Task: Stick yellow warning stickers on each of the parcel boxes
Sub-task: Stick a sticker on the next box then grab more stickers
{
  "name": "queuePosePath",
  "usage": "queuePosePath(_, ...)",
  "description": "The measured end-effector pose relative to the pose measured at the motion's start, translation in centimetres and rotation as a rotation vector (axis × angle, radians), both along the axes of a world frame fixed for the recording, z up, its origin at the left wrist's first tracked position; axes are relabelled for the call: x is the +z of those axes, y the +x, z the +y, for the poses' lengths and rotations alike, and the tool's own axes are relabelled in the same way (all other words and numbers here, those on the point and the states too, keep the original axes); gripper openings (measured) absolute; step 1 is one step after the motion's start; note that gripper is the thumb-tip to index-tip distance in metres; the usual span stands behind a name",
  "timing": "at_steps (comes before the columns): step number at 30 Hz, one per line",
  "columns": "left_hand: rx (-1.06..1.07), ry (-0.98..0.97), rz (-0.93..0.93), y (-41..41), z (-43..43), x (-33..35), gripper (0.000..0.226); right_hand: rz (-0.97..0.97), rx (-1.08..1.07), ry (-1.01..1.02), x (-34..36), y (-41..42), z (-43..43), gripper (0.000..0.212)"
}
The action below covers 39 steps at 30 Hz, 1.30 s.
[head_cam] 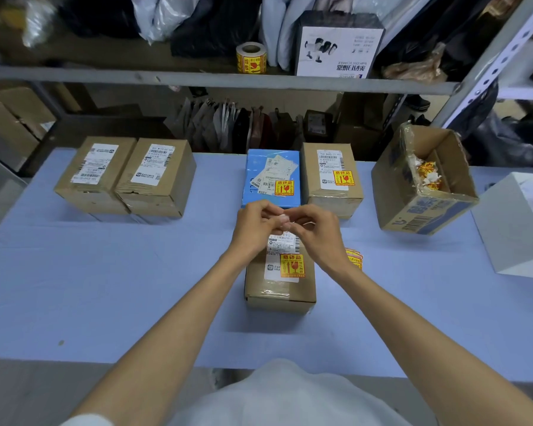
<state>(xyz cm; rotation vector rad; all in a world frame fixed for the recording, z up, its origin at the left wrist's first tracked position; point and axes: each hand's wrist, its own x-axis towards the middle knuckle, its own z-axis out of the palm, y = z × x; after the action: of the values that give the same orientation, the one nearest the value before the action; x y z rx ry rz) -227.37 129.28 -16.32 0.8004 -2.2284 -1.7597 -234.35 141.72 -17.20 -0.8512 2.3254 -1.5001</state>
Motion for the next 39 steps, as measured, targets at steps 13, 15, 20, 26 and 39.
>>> queuePosePath(13,-0.012,0.422,0.125,-0.3,0.4,1.0,0.019,0.062,-0.101,-0.026,1.3,-0.9,0.6,0.009)
queuePosePath(15,-0.012,0.379,0.131,-0.4,0.4,0.9,0.018,0.045,-0.116,-0.048,1.4,-0.8,0.7,0.012)
queuePosePath(20,-0.002,0.342,0.124,0.0,0.2,0.6,0.021,0.004,-0.058,-0.052,1.2,0.1,1.1,0.020)
queuePosePath(26,0.007,0.409,0.066,-0.2,0.0,0.5,0.013,0.058,-0.005,-0.020,1.9,-0.3,1.2,0.024)
queuePosePath(39,-0.037,0.407,0.055,-2.1,0.6,1.0,0.012,0.298,-0.133,0.038,1.6,-0.8,0.5,0.015)
